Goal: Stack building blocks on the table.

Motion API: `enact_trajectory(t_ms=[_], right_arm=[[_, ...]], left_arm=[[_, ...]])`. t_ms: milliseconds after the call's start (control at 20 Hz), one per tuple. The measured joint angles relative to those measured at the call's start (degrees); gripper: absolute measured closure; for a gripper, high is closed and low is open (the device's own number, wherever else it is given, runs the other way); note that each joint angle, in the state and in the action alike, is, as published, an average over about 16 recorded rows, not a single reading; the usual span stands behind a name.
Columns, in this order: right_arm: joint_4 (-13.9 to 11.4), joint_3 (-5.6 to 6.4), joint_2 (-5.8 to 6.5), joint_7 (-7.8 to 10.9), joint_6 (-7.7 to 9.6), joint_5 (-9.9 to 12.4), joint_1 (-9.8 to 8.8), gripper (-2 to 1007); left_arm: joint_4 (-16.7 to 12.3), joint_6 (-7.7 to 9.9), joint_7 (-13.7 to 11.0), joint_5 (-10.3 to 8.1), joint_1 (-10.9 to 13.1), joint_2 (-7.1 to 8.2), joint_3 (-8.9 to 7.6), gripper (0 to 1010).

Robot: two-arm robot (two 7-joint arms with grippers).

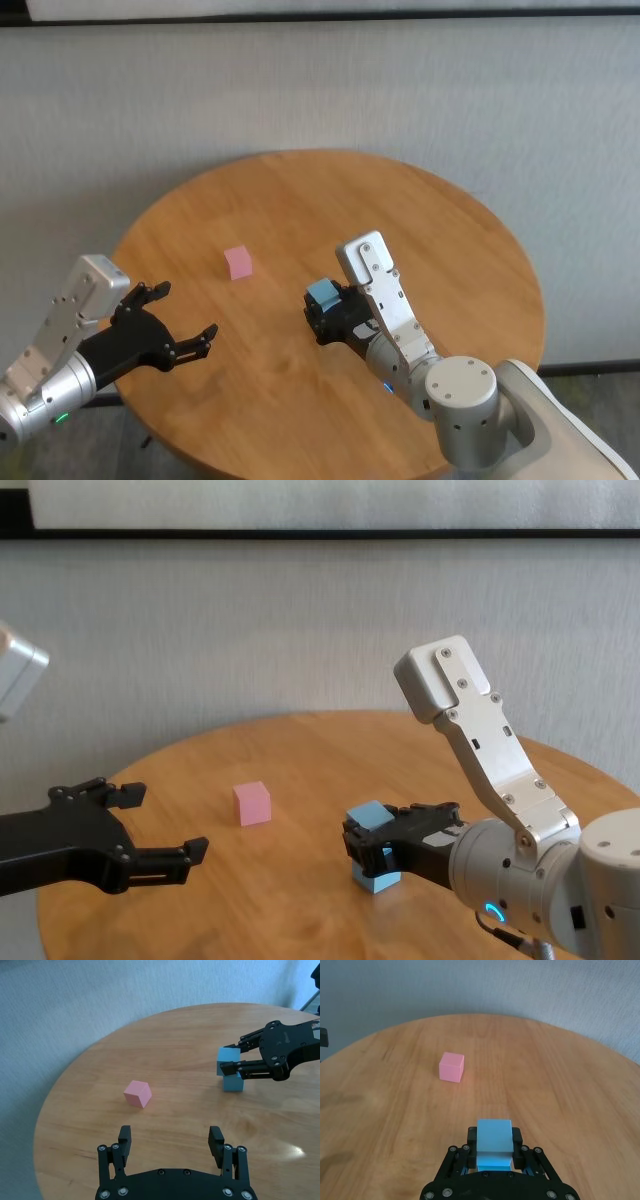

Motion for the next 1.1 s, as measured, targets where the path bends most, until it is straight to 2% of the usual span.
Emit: enact_trajectory(t_ms=[200,450,800,1100], right_arm=[[0.0,0.36,-0.24,0.06,0.07,-0.4,-0.03,619],[-0.1,0.8,-0.48,0.37,0.21,-0.9,-0.16,531],[-1.2,1.75,-0.74,1.01,0.53,-1.3,-0.58,320],[-3.8,3.76,-0.39,1.54,0.86,-1.0,-1.04,133]], left_arm=[[0.0,0.0,0.0,0.0,0.0,0.0,0.0,9],[0.0,0.0,0.0,0.0,0.0,0.0,0.0,9],[0.0,0.0,0.0,0.0,0.0,0.0,0.0,9],[0.0,0.0,0.0,0.0,0.0,0.0,0.0,9]])
